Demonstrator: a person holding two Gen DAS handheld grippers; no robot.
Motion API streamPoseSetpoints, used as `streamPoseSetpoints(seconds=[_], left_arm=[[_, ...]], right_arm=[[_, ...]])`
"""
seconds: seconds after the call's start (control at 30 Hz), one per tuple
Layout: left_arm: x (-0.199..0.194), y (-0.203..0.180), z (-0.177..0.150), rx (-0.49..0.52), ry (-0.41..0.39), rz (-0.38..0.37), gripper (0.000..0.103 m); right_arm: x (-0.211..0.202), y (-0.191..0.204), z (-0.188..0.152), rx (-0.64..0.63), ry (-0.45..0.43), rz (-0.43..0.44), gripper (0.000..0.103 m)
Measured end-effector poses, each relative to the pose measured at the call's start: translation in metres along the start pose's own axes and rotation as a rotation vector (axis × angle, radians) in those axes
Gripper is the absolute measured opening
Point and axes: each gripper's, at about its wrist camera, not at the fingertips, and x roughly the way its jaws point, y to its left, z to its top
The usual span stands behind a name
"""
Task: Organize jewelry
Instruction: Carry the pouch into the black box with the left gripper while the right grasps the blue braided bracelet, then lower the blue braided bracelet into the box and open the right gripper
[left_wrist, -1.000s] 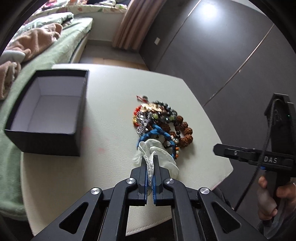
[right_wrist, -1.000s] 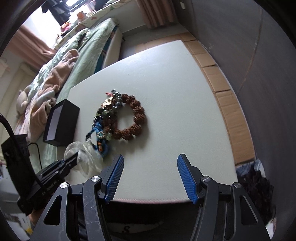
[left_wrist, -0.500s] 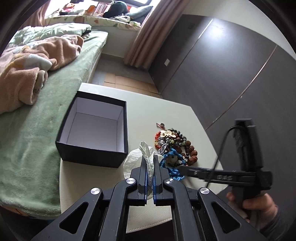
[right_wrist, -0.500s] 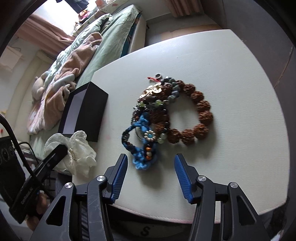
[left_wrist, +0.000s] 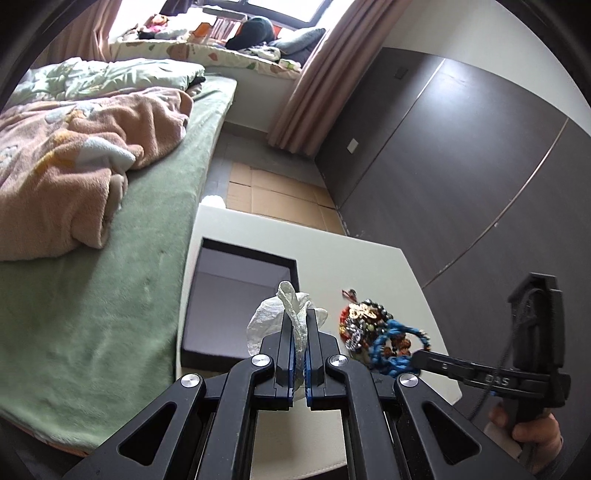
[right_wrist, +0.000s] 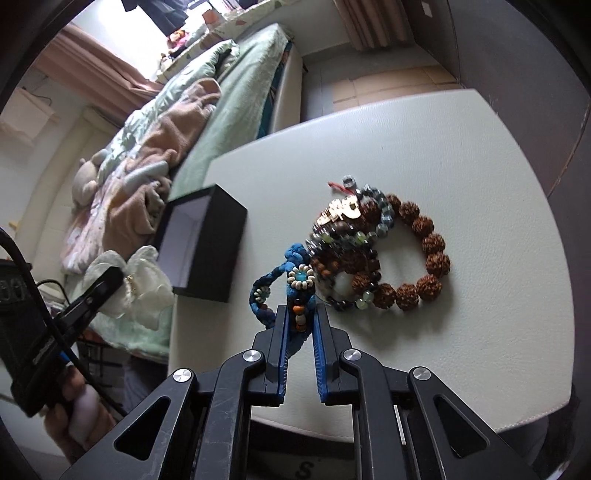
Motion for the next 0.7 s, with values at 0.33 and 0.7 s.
streamPoseSetpoints(seconds=[0.33, 0.7], left_arm=[[0.019, 0.022, 0.046, -0.080, 0.099, 0.023, 0.043], [-0.001, 0.036, 0.053, -0.062, 0.096, 0.045, 0.074]], right_arm=[[-0.019, 0.023, 0.009, 0.018, -0.096, 0.049, 0.013], [0.003, 0.069, 0.022, 0.001, -0.151, 0.123, 0.013]])
